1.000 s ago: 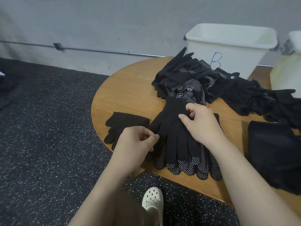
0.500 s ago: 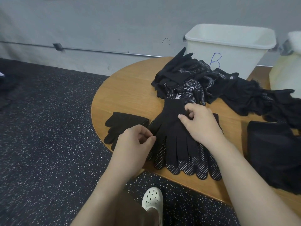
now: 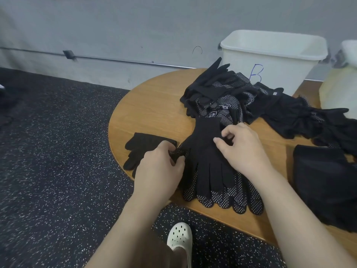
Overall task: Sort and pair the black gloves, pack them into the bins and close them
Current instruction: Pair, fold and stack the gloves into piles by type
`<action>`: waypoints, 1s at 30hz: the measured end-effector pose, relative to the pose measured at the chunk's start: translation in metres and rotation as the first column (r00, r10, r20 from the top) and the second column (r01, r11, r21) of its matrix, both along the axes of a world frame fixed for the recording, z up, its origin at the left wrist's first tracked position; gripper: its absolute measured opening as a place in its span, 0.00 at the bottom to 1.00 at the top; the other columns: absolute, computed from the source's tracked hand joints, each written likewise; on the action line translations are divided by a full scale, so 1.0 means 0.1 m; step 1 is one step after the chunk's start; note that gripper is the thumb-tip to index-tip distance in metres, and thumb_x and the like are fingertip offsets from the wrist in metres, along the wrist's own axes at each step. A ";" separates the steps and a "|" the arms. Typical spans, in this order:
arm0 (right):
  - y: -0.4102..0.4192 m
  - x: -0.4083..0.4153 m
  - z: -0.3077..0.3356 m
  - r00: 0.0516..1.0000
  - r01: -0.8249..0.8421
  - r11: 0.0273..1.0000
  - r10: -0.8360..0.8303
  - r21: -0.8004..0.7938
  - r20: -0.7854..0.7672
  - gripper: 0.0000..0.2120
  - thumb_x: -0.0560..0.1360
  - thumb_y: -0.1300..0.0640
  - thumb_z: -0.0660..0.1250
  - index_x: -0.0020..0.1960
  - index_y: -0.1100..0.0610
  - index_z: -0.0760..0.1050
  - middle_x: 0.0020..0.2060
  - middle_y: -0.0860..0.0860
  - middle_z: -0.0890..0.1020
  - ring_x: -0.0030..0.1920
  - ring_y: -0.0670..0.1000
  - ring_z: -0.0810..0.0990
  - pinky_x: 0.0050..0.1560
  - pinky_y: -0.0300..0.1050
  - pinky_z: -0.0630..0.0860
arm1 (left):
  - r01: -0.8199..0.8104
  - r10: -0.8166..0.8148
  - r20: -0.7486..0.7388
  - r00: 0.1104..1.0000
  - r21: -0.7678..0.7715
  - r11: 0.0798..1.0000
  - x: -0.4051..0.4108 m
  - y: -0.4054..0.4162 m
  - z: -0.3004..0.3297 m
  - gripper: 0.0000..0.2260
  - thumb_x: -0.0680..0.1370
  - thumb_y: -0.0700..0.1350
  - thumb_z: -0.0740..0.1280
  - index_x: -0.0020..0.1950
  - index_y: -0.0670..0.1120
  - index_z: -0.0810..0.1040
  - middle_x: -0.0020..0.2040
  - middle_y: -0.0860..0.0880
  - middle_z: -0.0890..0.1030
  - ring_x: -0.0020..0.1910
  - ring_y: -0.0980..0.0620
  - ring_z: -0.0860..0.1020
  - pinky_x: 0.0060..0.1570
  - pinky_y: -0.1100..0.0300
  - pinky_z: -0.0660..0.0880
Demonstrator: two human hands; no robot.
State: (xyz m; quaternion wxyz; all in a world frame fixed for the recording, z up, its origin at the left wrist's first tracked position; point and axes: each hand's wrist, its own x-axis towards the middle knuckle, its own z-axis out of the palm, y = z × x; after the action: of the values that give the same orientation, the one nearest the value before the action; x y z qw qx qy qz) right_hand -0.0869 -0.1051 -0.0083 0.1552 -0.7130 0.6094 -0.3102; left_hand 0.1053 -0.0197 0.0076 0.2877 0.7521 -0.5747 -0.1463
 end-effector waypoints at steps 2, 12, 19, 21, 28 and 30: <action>0.03 -0.02 0.00 1.000 -0.004 1.000 0.004 0.000 0.014 0.06 0.77 0.50 0.73 0.45 0.49 0.77 0.44 0.47 0.75 0.46 0.49 0.75 0.48 0.42 0.68 | -0.016 0.016 0.018 1.000 0.011 1.000 0.01 -0.04 0.00 0.10 0.80 0.51 0.70 0.59 0.51 0.79 0.37 0.56 0.80 0.38 0.53 0.80 0.43 0.50 0.81; -0.08 0.01 -0.03 0.993 0.100 0.993 -0.103 0.057 0.055 0.22 0.76 0.46 0.74 0.65 0.57 0.79 0.58 0.52 0.76 0.56 0.52 0.79 0.55 0.44 0.72 | 0.017 0.012 0.160 0.987 -0.175 0.984 -0.11 -0.23 0.16 0.05 0.79 0.48 0.68 0.52 0.49 0.81 0.41 0.52 0.82 0.38 0.48 0.80 0.36 0.56 0.75; -0.06 0.03 -0.03 0.992 0.115 0.990 -0.118 0.082 0.037 0.26 0.74 0.45 0.76 0.68 0.55 0.76 0.61 0.50 0.73 0.61 0.53 0.76 0.54 0.43 0.67 | 0.160 -0.160 -0.027 0.987 -0.023 0.987 -0.23 -0.80 0.12 0.14 0.81 0.53 0.69 0.59 0.43 0.79 0.52 0.46 0.83 0.54 0.44 0.80 0.59 0.44 0.76; -0.06 0.01 -0.03 0.993 0.105 0.991 -0.109 0.089 0.046 0.27 0.74 0.45 0.77 0.69 0.54 0.75 0.61 0.49 0.72 0.59 0.53 0.77 0.55 0.45 0.71 | 0.179 -0.178 -0.106 0.978 0.007 0.984 -0.26 -0.89 0.07 0.09 0.80 0.53 0.72 0.51 0.50 0.76 0.47 0.50 0.82 0.51 0.46 0.81 0.57 0.46 0.77; 0.00 -0.07 -0.01 0.994 0.072 0.989 -0.081 0.127 0.069 0.31 0.72 0.43 0.77 0.71 0.53 0.72 0.60 0.45 0.67 0.59 0.51 0.77 0.59 0.52 0.78 | 0.182 -0.169 -0.267 0.949 0.027 0.983 -0.21 -0.88 -0.06 0.08 0.76 0.49 0.77 0.46 0.54 0.78 0.40 0.55 0.77 0.36 0.60 0.77 0.30 0.70 0.69; 0.03 -0.09 0.00 0.996 0.059 0.991 -0.066 0.123 0.058 0.30 0.72 0.44 0.77 0.70 0.53 0.74 0.58 0.43 0.66 0.58 0.51 0.77 0.58 0.50 0.77 | 0.194 -0.187 -0.262 0.947 0.000 0.981 -0.22 -0.81 -0.07 0.11 0.76 0.47 0.77 0.41 0.56 0.76 0.37 0.56 0.78 0.35 0.64 0.78 0.31 0.70 0.71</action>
State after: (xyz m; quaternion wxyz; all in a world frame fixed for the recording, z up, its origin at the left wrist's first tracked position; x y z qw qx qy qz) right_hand -0.0960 -0.1024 -0.0083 0.2071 -0.6730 0.6439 -0.2992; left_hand 0.0838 -0.1005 0.0005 0.3357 0.6708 -0.5999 -0.2784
